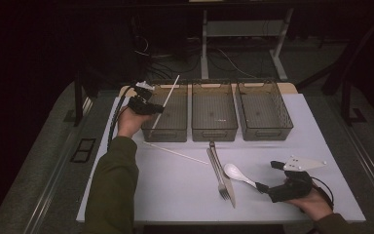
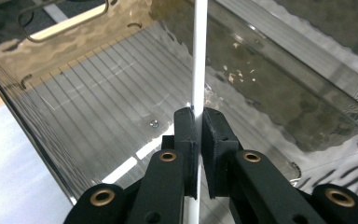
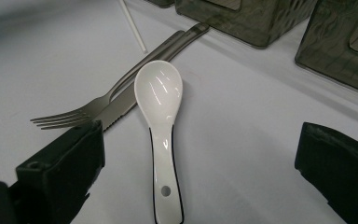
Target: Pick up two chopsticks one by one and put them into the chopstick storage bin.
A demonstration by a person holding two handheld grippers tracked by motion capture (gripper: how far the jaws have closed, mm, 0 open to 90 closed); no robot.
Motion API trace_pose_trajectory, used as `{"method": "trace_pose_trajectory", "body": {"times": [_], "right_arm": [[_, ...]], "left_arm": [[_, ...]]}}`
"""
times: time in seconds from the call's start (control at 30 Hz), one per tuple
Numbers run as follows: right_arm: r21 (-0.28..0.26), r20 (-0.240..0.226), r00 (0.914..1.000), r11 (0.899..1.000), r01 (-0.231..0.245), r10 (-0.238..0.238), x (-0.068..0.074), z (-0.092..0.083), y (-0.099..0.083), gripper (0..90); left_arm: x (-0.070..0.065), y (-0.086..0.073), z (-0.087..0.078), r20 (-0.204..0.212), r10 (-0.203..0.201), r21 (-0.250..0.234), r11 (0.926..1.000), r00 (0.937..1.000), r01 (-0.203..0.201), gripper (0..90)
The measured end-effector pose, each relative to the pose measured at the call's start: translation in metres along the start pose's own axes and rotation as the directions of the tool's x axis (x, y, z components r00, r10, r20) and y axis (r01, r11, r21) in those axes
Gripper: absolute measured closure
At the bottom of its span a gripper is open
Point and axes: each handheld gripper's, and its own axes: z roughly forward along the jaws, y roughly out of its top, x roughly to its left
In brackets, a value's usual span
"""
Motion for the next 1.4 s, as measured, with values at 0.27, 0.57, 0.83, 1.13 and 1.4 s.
{"method": "trace_pose_trajectory", "body": {"times": [0.27, 0.57, 0.83, 1.13, 1.4], "right_arm": [[-0.001, -0.001, 1.0, 1.0, 0.004, -0.004, 0.0, 0.0, 0.0, 1.4], [-0.004, -0.002, 1.0, 1.0, 0.002, -0.002, 0.0, -0.001, 0.0, 1.4], [-0.004, 0.001, 1.0, 1.0, 0.001, -0.001, 0.0, -0.001, 0.0, 1.4], [-0.002, 0.004, 1.0, 1.0, 0.0, 0.0, 0.0, -0.001, -0.001, 1.4], [0.0, 0.009, 1.0, 1.0, 0.002, -0.002, 0.0, -0.001, -0.001, 1.4]], "left_arm": [[0.0, -0.002, 0.013, -0.046, -0.011, 0.032, 0.9994, 0.9989, 0.013, 83.2], [-0.002, 0.001, 0.012, -0.072, -0.002, 0.015, 0.9999, 0.9974, 0.004, 81.1], [-0.008, 0.005, -0.005, -0.064, 0.024, -0.023, 0.9994, 0.9977, -0.026, 69.9], [-0.029, -0.005, -0.031, 0.014, 0.052, -0.08, 0.9955, 0.9986, -0.051, 53.8], [-0.051, -0.028, -0.053, 0.055, 0.086, -0.135, 0.9878, 0.9948, -0.078, 53.0]]}}
